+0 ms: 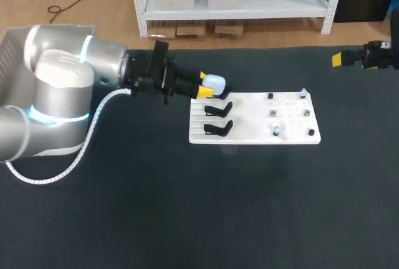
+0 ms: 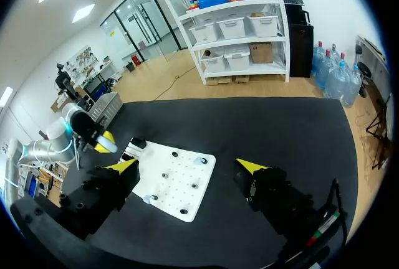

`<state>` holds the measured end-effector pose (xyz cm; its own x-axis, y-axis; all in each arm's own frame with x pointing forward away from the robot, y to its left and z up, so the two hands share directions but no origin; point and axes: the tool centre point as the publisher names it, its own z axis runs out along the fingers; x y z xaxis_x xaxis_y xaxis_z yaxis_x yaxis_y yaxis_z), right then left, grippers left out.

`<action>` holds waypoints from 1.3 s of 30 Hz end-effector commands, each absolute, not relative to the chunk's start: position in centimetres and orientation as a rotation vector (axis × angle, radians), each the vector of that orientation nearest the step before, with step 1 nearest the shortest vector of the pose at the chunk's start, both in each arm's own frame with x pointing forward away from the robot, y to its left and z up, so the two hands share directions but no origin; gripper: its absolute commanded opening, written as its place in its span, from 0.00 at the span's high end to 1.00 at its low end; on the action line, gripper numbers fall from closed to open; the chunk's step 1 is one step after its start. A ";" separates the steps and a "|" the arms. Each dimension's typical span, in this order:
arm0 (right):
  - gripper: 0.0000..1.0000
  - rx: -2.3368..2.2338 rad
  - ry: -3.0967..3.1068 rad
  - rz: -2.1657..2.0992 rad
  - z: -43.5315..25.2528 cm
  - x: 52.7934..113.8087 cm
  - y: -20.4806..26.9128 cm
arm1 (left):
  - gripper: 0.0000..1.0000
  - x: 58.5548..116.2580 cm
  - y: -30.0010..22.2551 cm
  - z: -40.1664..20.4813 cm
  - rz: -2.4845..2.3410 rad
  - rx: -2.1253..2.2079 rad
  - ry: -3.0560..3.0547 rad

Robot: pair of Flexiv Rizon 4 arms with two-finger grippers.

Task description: Pick up each earbud case from the left stands, insert the matching earbuds, close the lid, and place the case in the box.

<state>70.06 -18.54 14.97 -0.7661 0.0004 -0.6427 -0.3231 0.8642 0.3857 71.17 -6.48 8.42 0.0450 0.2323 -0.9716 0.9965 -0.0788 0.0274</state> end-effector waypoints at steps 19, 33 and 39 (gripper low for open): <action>0.00 -0.234 2.373 0.641 15.0 70.0 -18.6 | 1.00 68.3 -5.1 11.5 -1.098 1.397 1.262; 0.00 -0.234 2.373 0.641 15.0 70.0 -18.6 | 1.00 66.1 -5.8 12.0 -1.117 1.319 1.240; 0.00 -0.234 2.373 0.641 15.0 70.0 -18.6 | 1.00 64.2 -6.7 12.1 -1.153 1.291 1.221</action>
<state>70.06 -18.54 14.97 -0.7661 0.0003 -0.6427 -0.3232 0.8642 0.3857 65.31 -6.63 12.32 0.0441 0.0727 -0.9964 0.9976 -0.0564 0.0401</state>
